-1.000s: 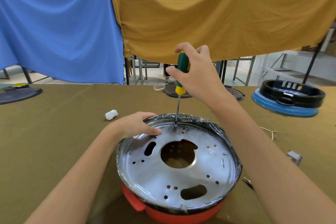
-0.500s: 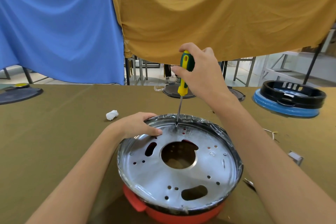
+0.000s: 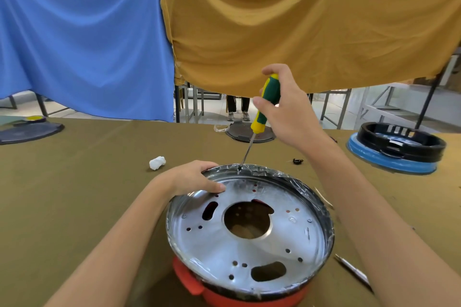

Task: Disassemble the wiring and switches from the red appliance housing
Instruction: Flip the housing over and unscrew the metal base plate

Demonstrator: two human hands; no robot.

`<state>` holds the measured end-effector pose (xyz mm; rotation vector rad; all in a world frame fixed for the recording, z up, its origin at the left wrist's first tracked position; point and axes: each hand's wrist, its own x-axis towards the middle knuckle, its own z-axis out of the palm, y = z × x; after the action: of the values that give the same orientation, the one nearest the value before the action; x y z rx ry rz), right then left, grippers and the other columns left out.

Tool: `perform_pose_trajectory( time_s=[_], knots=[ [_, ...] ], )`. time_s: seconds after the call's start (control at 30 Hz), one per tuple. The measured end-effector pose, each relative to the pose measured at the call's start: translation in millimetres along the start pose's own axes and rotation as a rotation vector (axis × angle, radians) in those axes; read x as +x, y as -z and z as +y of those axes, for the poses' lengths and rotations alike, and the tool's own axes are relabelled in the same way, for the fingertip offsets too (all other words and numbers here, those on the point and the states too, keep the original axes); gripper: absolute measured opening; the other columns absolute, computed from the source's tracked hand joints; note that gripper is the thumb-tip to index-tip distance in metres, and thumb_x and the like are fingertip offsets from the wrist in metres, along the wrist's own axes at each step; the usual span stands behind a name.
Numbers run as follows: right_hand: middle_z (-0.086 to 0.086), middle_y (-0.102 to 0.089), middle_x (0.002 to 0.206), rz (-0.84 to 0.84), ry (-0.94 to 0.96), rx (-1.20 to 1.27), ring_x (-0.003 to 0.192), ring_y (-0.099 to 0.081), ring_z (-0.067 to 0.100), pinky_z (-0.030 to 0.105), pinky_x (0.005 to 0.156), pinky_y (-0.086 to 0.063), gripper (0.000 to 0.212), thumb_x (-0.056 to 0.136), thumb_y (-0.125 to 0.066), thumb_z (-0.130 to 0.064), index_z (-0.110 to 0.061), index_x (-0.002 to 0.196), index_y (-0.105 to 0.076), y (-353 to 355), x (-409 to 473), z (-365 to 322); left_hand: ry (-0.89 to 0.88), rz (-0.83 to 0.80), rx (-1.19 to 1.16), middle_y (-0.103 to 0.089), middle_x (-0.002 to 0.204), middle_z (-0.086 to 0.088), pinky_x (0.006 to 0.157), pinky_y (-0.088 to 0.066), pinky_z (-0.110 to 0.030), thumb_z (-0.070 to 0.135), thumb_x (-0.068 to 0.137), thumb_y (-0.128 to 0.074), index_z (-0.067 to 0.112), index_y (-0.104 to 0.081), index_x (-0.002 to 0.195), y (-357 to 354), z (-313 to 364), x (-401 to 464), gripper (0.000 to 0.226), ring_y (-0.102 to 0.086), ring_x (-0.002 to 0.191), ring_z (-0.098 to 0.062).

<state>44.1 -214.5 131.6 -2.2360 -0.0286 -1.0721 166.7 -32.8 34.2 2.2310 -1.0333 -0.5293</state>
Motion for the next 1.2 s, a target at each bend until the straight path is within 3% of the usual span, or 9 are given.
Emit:
perform_pose_trajectory(
  time_s=[0.1,0.23,0.37,0.5,0.6,0.73,0.8,0.93,1.2],
  knots=[
    [0.016,-0.06,0.1,0.072,-0.024,0.066,0.083,-0.058,0.021,0.021,0.066,-0.052,0.041,0.095,-0.066,-0.019,-0.026,0.128,-0.044,12,-5,3,0.0,0.008,0.019,-0.073,0.09,0.019,0.079,-0.051,-0.024,0.042,0.087,-0.071,0.038,-0.065,0.102,1,-2,0,0.017,-0.068,0.079,0.002],
    [0.013,-0.058,0.105,0.207,-0.274,0.226,0.096,-0.065,0.028,0.044,0.081,-0.06,0.035,0.091,-0.071,-0.027,-0.027,0.119,-0.049,31,-34,27,-0.019,0.049,0.059,-0.071,0.096,0.015,0.084,-0.052,-0.027,0.044,0.082,-0.075,0.037,-0.063,0.106,0,-1,0,0.027,-0.067,0.089,-0.005],
    [0.013,-0.058,0.119,0.356,-0.675,0.59,0.1,-0.07,0.023,0.035,0.082,-0.061,0.038,0.091,-0.072,-0.02,-0.013,0.122,-0.05,45,-81,61,-0.142,0.251,0.124,-0.053,0.12,0.021,0.094,-0.041,-0.021,0.044,0.076,-0.081,0.044,-0.052,0.121,2,11,-11,0.054,-0.051,0.11,0.003],
    [0.016,-0.061,0.122,0.495,-0.888,0.866,0.104,-0.069,0.024,0.034,0.087,-0.059,0.038,0.091,-0.071,-0.019,-0.009,0.122,-0.051,46,-113,81,-0.281,0.319,0.291,-0.058,0.109,0.029,0.08,-0.037,-0.004,0.047,0.078,-0.078,0.046,-0.057,0.112,3,36,-28,0.04,-0.052,0.101,0.017],
    [0.015,-0.063,0.121,0.481,-0.909,0.955,0.104,-0.07,0.025,0.034,0.087,-0.059,0.04,0.091,-0.07,-0.019,-0.008,0.125,-0.051,41,-119,78,-0.28,0.368,0.276,-0.066,0.094,0.024,0.077,-0.047,-0.012,0.048,0.081,-0.076,0.04,-0.062,0.108,-12,47,-42,0.031,-0.061,0.087,0.008],
    [0.019,-0.062,0.124,0.416,-0.879,0.959,0.105,-0.071,0.028,0.041,0.094,-0.058,0.044,0.091,-0.07,-0.017,-0.007,0.128,-0.049,35,-124,74,-0.283,0.452,0.134,-0.07,0.086,0.021,0.074,-0.053,-0.019,0.042,0.084,-0.074,0.037,-0.069,0.099,-26,55,-57,0.016,-0.063,0.081,0.004],
    [0.019,-0.062,0.124,0.411,-0.86,0.966,0.104,-0.071,0.028,0.04,0.091,-0.059,0.045,0.091,-0.07,-0.017,-0.006,0.128,-0.049,36,-125,72,-0.286,0.449,0.087,-0.071,0.086,0.019,0.075,-0.057,-0.026,0.039,0.086,-0.074,0.035,-0.072,0.094,-27,57,-61,0.01,-0.066,0.078,-0.002],
    [0.017,-0.064,0.122,0.389,-0.849,0.967,0.1,-0.073,0.025,0.036,0.085,-0.061,0.046,0.089,-0.071,-0.018,-0.008,0.128,-0.049,37,-126,74,-0.279,0.475,0.065,-0.07,0.082,0.016,0.072,-0.057,-0.028,0.031,0.088,-0.073,0.033,-0.072,0.09,-35,59,-61,0.003,-0.065,0.072,-0.005],
    [0.018,-0.064,0.119,0.411,-0.827,0.951,0.09,-0.075,0.022,0.031,0.077,-0.062,0.041,0.089,-0.073,-0.016,-0.007,0.122,-0.051,39,-123,78,-0.326,0.517,0.107,-0.065,0.078,0.017,0.072,-0.057,-0.036,0.026,0.095,-0.062,0.03,-0.063,0.082,-45,60,-60,0.014,-0.064,0.068,-0.01]
  ],
)
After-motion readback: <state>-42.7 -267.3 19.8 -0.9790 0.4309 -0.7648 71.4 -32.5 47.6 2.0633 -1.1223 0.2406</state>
